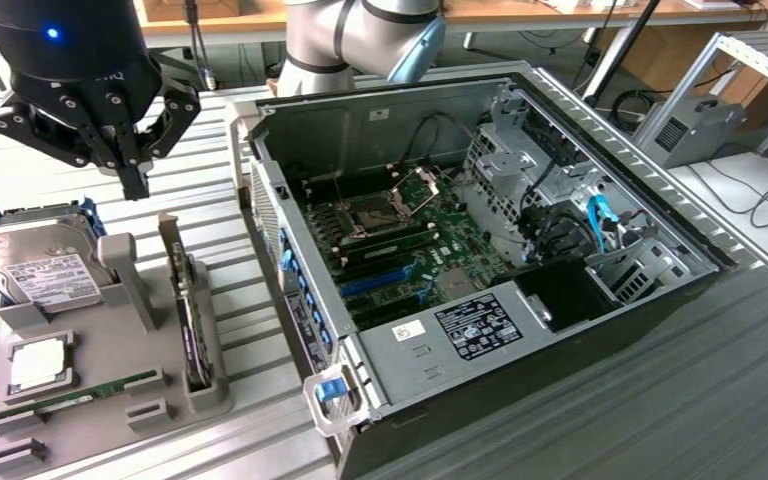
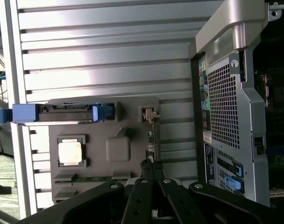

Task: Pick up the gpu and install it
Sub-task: 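Reach for the gpu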

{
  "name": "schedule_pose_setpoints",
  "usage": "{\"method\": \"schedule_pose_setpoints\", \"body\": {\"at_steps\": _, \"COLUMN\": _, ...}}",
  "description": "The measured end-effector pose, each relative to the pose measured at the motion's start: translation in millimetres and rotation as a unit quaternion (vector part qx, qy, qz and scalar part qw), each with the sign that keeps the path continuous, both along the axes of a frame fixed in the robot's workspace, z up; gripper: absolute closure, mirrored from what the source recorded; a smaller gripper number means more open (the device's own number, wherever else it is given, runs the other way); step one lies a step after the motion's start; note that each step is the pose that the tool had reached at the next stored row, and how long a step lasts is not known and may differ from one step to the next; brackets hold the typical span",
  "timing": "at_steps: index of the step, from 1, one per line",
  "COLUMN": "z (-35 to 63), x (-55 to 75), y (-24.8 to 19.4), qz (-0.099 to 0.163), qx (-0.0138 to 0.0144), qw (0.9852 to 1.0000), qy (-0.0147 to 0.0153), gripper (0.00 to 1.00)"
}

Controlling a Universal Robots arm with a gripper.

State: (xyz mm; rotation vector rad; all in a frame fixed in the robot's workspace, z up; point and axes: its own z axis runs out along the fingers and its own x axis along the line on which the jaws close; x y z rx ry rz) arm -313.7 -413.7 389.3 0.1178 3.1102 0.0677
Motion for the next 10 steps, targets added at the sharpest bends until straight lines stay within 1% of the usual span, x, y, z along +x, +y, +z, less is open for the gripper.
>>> {"method": "schedule_pose_setpoints", "body": {"at_steps": 1, "z": 0.0, "x": 0.0, "y": -2.4, "qz": 0.000, "qx": 0.0000, "qw": 1.0000, "qy": 0.0000, "gripper": 0.89}}
{"method": "schedule_pose_setpoints", "body": {"at_steps": 3, "z": 0.0, "x": 0.0, "y": -5.8, "qz": 0.000, "qx": 0.0000, "qw": 1.0000, "qy": 0.0000, "gripper": 0.89}}
{"method": "schedule_pose_setpoints", "body": {"at_steps": 4, "z": 0.0, "x": 0.0, "y": -9.6, "qz": 0.000, "qx": 0.0000, "qw": 1.0000, "qy": 0.0000, "gripper": 0.89}}
{"method": "schedule_pose_setpoints", "body": {"at_steps": 6, "z": 0.0, "x": 0.0, "y": -15.0, "qz": 0.000, "qx": 0.0000, "qw": 1.0000, "qy": 0.0000, "gripper": 0.89}}
{"method": "schedule_pose_setpoints", "body": {"at_steps": 9, "z": 0.0, "x": 0.0, "y": -21.6, "qz": 0.000, "qx": 0.0000, "qw": 1.0000, "qy": 0.0000, "gripper": 0.89}}
{"method": "schedule_pose_setpoints", "body": {"at_steps": 10, "z": -0.1, "x": 0.0, "y": -22.3, "qz": 0.000, "qx": 0.0000, "qw": 1.0000, "qy": 0.0000, "gripper": 0.89}}
